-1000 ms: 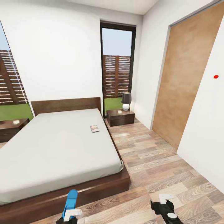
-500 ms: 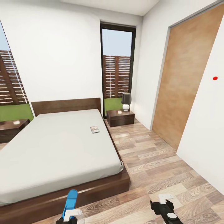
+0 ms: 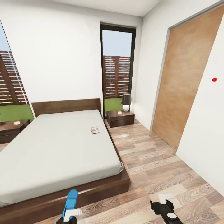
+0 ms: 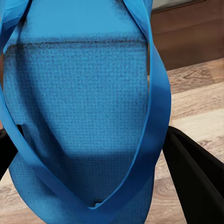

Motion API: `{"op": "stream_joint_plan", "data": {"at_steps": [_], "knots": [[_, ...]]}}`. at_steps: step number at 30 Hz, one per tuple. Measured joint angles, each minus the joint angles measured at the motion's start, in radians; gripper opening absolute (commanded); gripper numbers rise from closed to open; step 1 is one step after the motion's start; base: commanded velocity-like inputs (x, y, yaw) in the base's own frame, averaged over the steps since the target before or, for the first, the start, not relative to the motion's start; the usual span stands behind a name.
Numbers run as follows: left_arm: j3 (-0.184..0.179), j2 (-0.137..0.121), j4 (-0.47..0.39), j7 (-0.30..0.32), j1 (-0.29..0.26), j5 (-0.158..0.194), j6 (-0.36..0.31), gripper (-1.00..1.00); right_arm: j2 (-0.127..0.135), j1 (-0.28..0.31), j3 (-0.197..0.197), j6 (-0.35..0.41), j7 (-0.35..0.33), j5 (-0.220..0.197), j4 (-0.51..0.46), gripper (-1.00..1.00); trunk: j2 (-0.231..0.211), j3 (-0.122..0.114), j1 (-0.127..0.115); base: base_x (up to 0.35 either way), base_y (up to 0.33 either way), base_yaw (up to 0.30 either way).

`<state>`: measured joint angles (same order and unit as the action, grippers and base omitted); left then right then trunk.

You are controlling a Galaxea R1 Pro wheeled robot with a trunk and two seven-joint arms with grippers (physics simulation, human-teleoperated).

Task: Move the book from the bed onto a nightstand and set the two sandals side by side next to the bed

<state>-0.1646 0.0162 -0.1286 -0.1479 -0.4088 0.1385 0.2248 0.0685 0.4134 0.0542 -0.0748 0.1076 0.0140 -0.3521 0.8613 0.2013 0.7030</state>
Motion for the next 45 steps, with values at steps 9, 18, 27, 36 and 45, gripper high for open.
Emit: {"op": "stream_joint_plan", "data": {"at_steps": [9,18,27,36,45], "knots": [[0.000,-0.001,0.000,0.000,0.000,0.000,0.000,-1.00,0.000,0.000,0.000,0.000,0.000,0.000,0.000,1.00,-0.063,-0.027,-0.035,0.000,0.000,0.000],[0.000,-0.001,0.000,0.000,0.000,0.000,0.000,-1.00,0.000,0.000,0.000,0.000,0.000,0.000,0.000,1.00,-0.126,-0.047,-0.069,0.000,0.000,0.000],[0.000,-0.001,0.000,0.000,0.000,0.000,0.000,-1.00,0.000,0.000,0.001,0.000,0.000,0.000,0.000,1.00,-0.189,-0.062,-0.104,0.000,0.000,0.000],[0.000,-0.001,0.000,0.000,0.000,0.000,0.000,-1.00,0.000,0.000,0.006,0.000,0.000,0.000,0.000,1.00,-0.252,-0.076,-0.138,0.000,0.000,0.000],[0.000,-0.001,0.000,0.000,0.000,0.000,0.000,-1.00,0.000,0.000,0.007,0.000,0.000,0.000,0.000,1.00,-0.316,-0.090,-0.173,0.000,0.000,0.000]]}}
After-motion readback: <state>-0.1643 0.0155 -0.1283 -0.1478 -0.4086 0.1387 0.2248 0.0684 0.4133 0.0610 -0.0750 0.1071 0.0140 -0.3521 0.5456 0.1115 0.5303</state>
